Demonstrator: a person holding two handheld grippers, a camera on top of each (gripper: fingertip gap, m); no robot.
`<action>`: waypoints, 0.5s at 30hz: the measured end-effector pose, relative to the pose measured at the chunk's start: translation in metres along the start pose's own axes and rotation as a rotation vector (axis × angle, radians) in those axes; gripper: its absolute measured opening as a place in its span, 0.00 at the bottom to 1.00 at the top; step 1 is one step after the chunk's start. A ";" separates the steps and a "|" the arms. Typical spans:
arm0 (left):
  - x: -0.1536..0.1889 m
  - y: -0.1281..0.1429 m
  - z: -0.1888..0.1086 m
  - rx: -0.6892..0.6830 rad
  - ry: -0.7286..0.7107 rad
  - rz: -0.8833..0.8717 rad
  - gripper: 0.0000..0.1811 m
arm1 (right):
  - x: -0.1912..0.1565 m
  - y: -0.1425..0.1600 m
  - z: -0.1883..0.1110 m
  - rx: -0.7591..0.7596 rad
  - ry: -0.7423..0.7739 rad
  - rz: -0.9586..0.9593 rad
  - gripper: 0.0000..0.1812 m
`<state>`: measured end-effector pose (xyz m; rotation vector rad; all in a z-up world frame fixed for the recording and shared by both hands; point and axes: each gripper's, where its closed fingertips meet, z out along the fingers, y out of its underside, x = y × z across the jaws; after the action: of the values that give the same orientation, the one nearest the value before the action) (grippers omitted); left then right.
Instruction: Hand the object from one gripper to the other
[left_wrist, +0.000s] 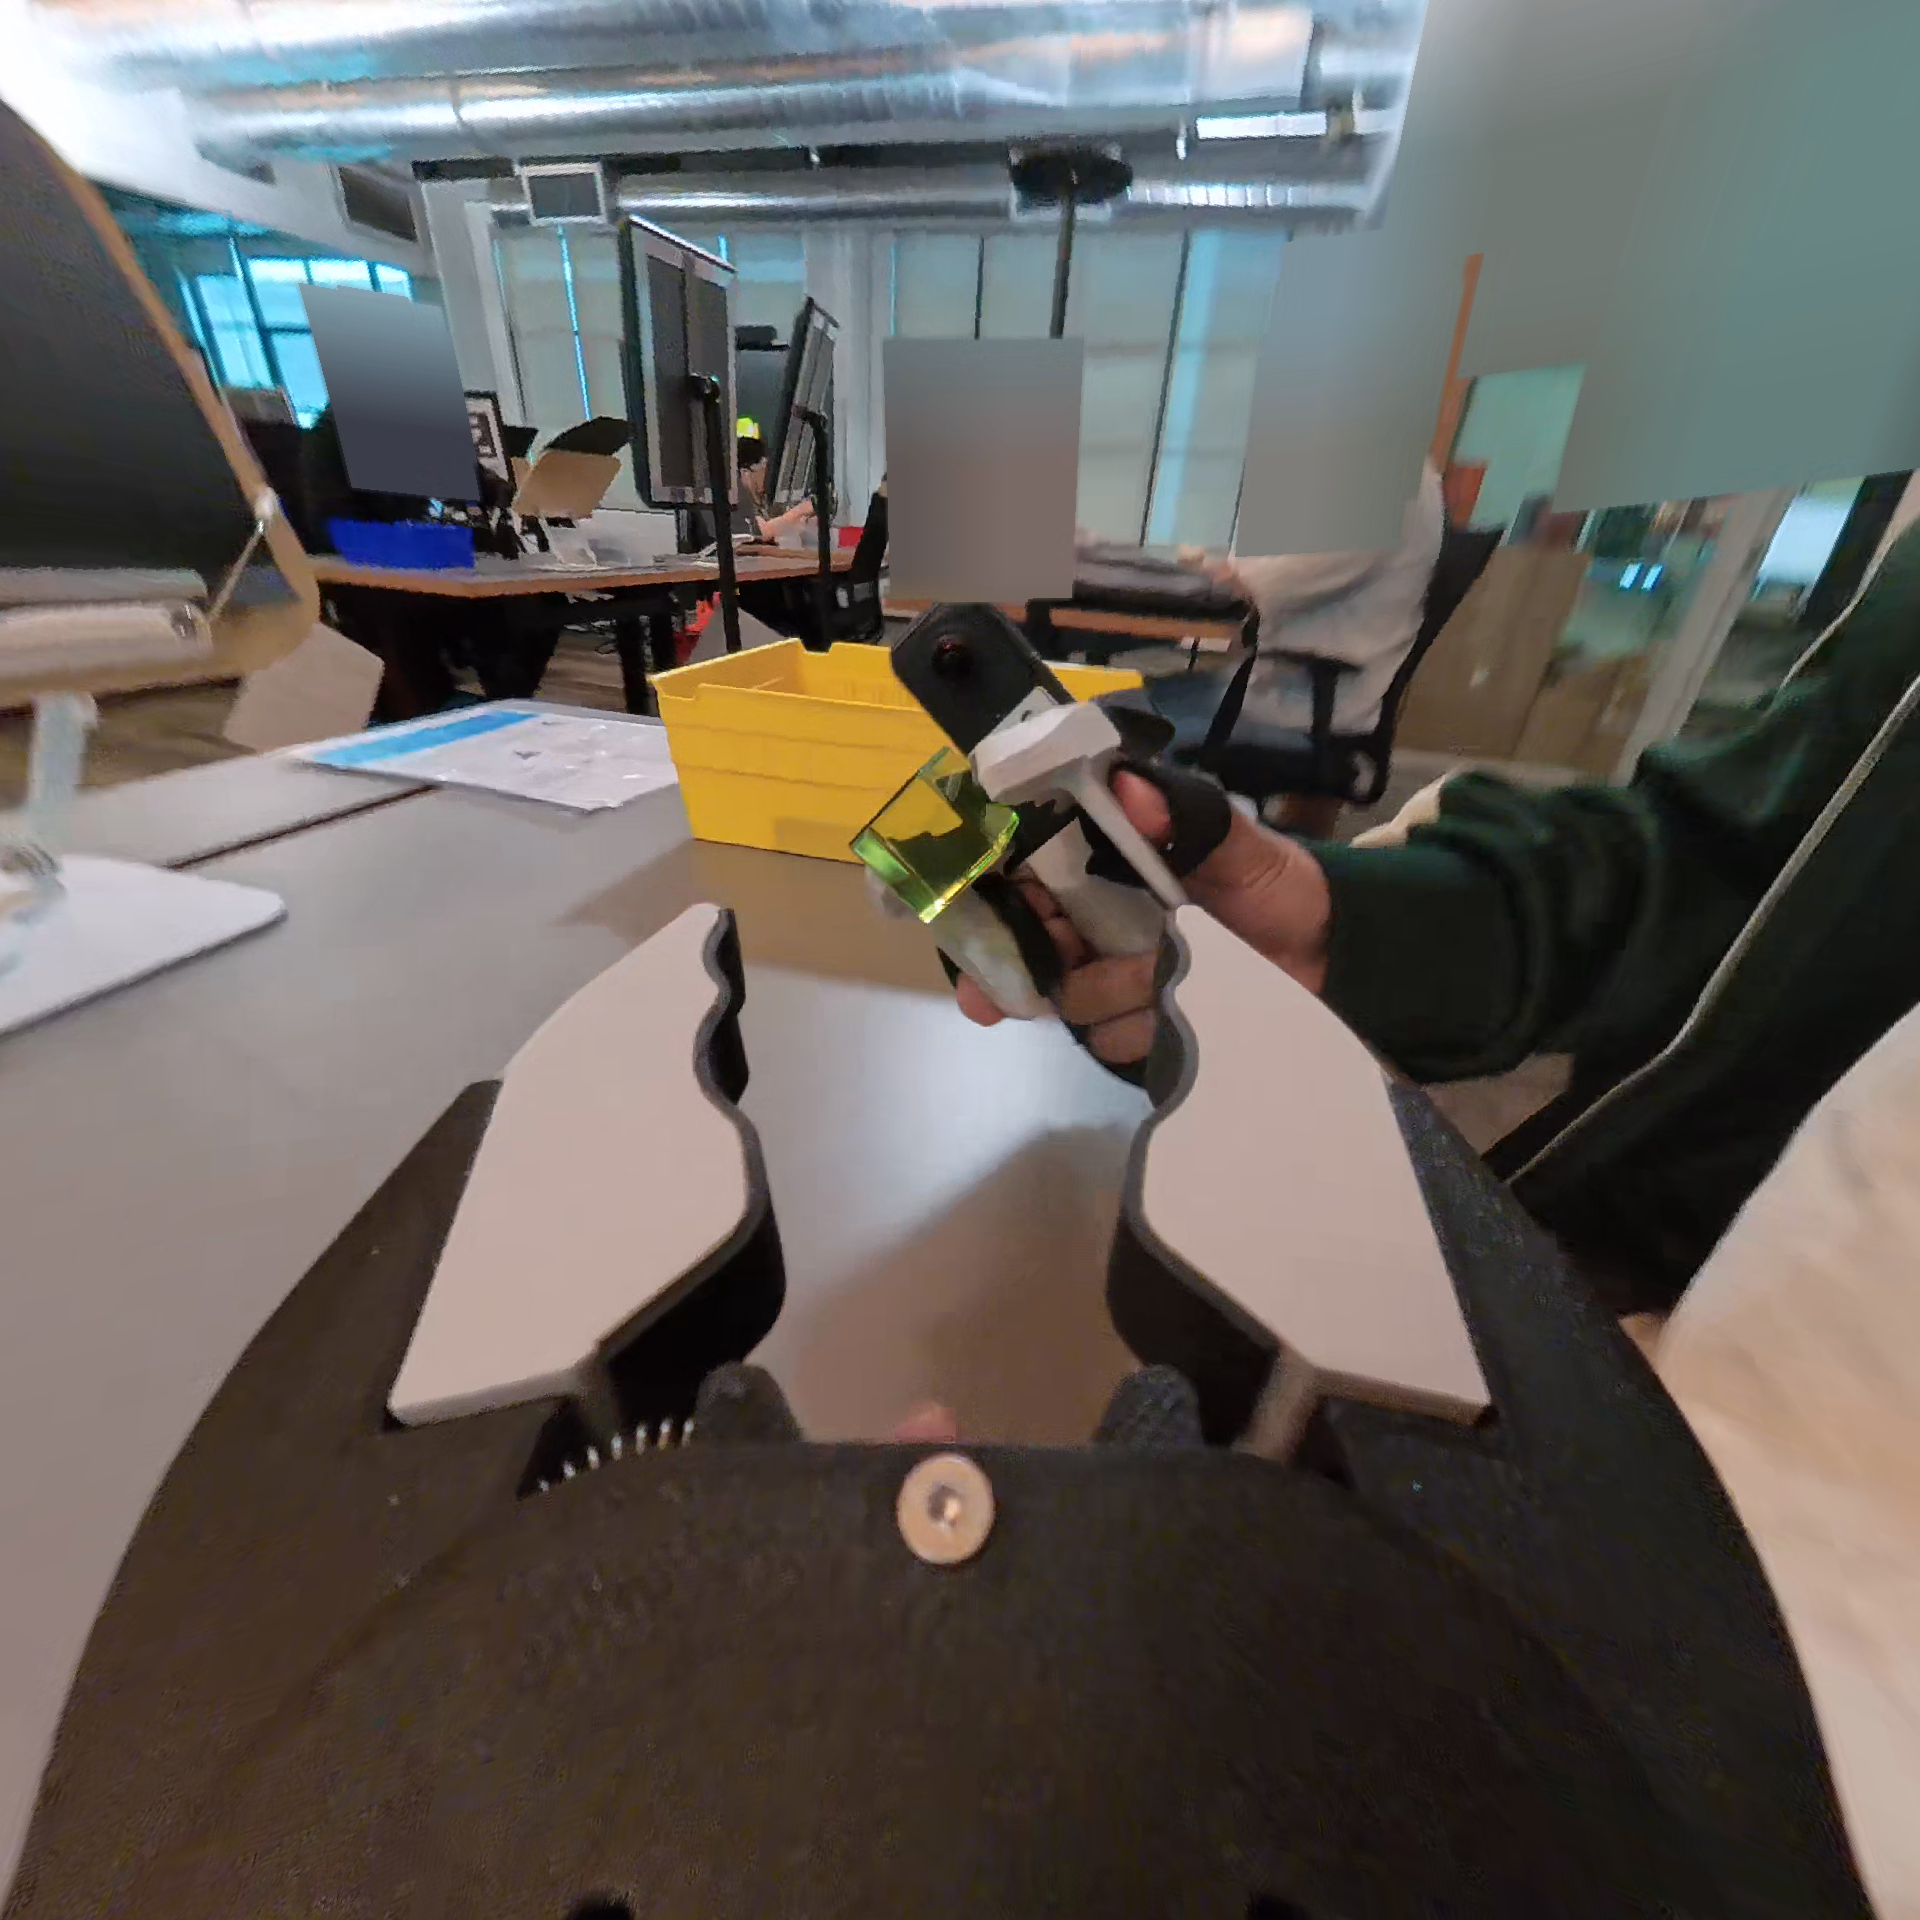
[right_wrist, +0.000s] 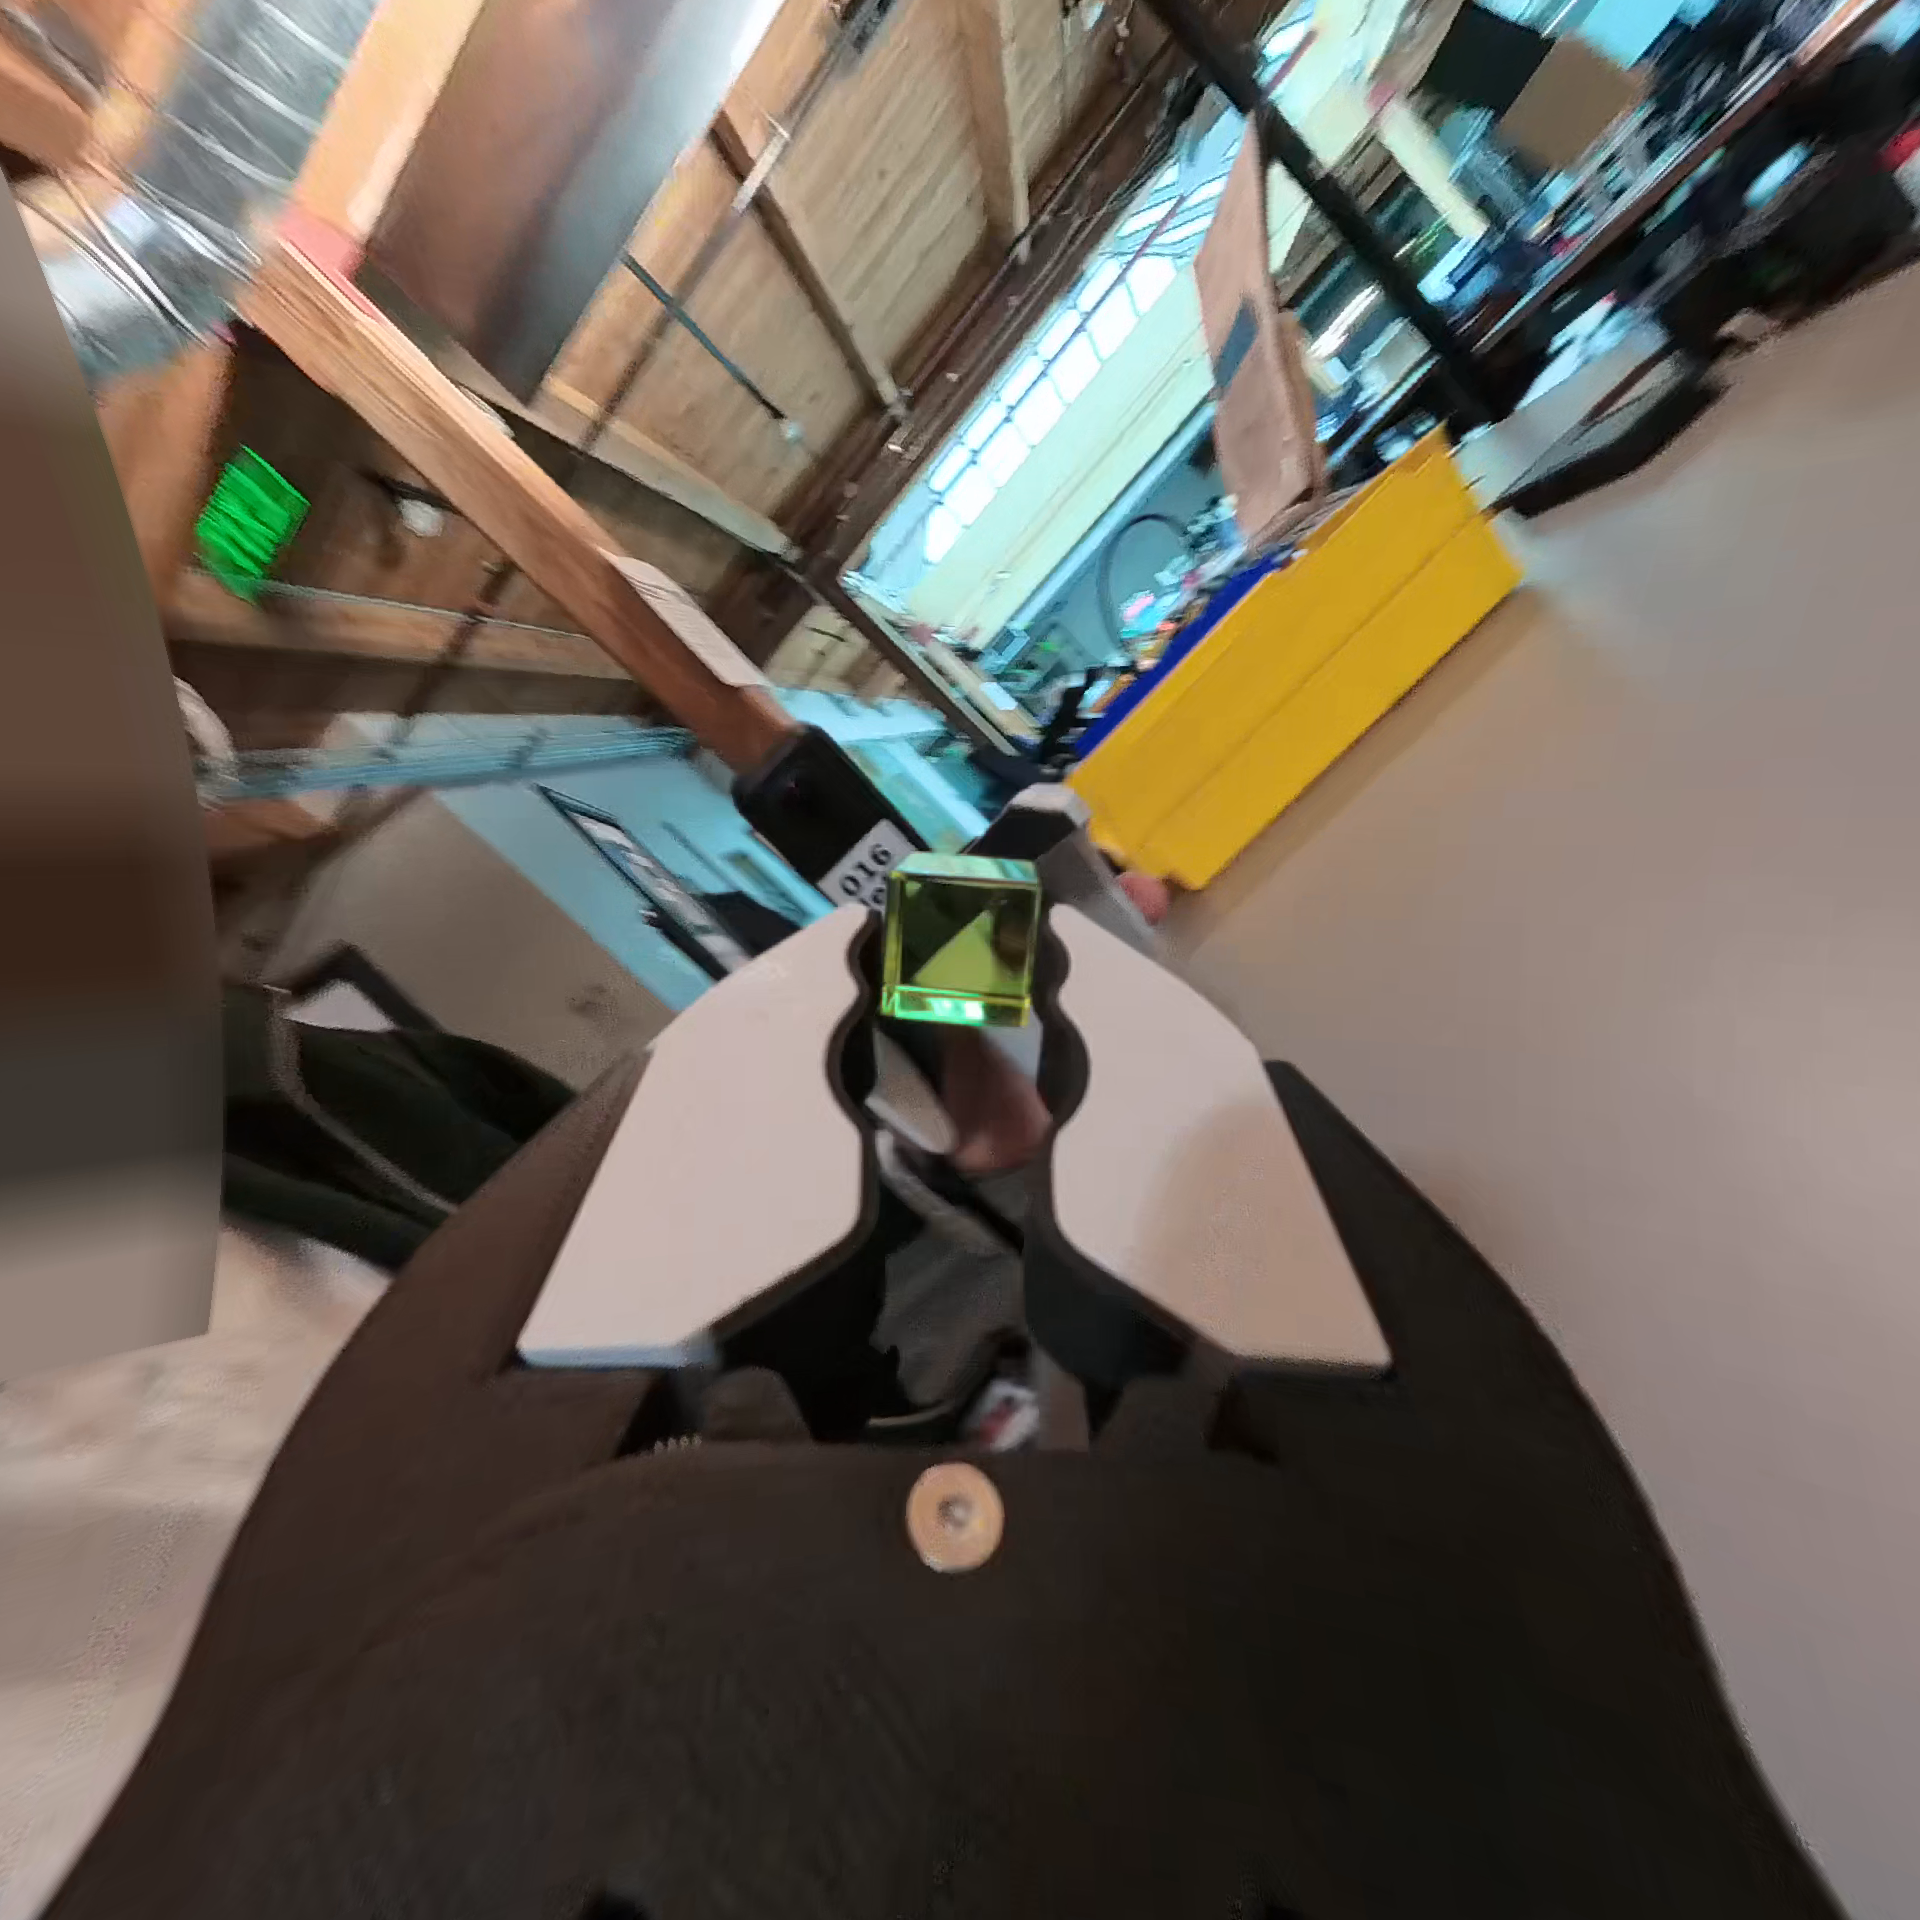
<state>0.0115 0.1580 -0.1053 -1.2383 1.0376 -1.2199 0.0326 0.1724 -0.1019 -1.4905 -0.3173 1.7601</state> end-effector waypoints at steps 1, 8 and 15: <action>-0.002 -0.001 -0.003 0.018 0.004 -0.065 0.42 | 0.003 -0.001 0.000 -0.012 0.044 -0.080 0.15; -0.026 0.012 -0.015 0.054 -0.084 -0.504 0.39 | 0.027 0.007 0.007 -0.255 0.381 -0.663 0.15; -0.026 0.054 -0.024 -0.196 -0.143 -0.625 0.31 | 0.054 0.042 0.014 -0.654 0.596 -1.154 0.15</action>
<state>-0.0104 0.1777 -0.1623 -1.8621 0.6907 -1.4870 0.0032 0.1871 -0.1635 -1.6318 -1.2066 0.2698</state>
